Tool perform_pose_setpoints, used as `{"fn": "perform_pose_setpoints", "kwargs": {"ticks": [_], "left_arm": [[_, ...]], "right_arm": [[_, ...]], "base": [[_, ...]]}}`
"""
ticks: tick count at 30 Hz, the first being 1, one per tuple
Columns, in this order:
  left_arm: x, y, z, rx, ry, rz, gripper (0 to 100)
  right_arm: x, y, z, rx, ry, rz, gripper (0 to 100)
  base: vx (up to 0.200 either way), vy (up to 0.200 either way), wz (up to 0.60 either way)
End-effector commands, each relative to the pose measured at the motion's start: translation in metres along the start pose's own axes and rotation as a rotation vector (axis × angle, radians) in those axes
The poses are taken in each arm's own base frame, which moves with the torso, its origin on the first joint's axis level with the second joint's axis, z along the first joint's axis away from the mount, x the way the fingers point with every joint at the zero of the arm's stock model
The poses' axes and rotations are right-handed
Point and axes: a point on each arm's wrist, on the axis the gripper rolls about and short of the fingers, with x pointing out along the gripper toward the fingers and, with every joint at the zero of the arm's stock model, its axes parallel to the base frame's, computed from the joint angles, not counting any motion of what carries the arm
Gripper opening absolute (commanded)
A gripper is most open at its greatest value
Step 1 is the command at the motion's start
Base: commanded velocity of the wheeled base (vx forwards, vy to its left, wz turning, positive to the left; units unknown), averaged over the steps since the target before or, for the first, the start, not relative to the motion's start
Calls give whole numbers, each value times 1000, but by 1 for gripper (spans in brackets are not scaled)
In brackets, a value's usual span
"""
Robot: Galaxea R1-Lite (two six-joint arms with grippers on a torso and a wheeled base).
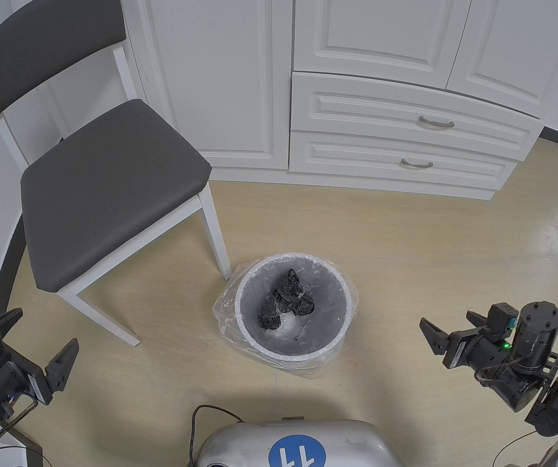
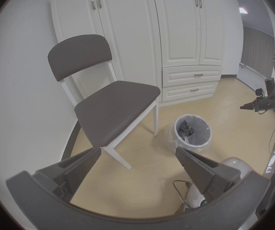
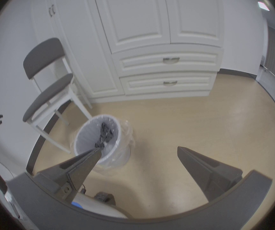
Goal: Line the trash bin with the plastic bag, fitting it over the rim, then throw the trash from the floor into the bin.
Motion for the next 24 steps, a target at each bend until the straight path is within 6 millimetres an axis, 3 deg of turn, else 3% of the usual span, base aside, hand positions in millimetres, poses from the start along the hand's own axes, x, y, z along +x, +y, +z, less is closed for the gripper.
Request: {"fn": "perform_pose_setpoints", "kwargs": {"ticks": [1,6,12,19,24], "left_arm": [[-18,5,9,-53,-123,-4,100],[-31,13,19,-84,-213,55,100],[-55,25,39,-117,-341,168,100],[-89,32,48,-127,-388,259,100],[-107,32,47,-132,-435,318,100]], "right_arm": [[-32,-3,32,28,-177,17,100],[-56,-7,52,-42,-298,26,100],[-111,-24,73,-168,-453,-81,100],[-172,-58,74,-184,-588,-419,100],[-213,-62,67,-184,-660,-543,100]], "base": [[0,0,0],[0,0,0],[0,0,0],[0,0,0],[0,0,0]]}}
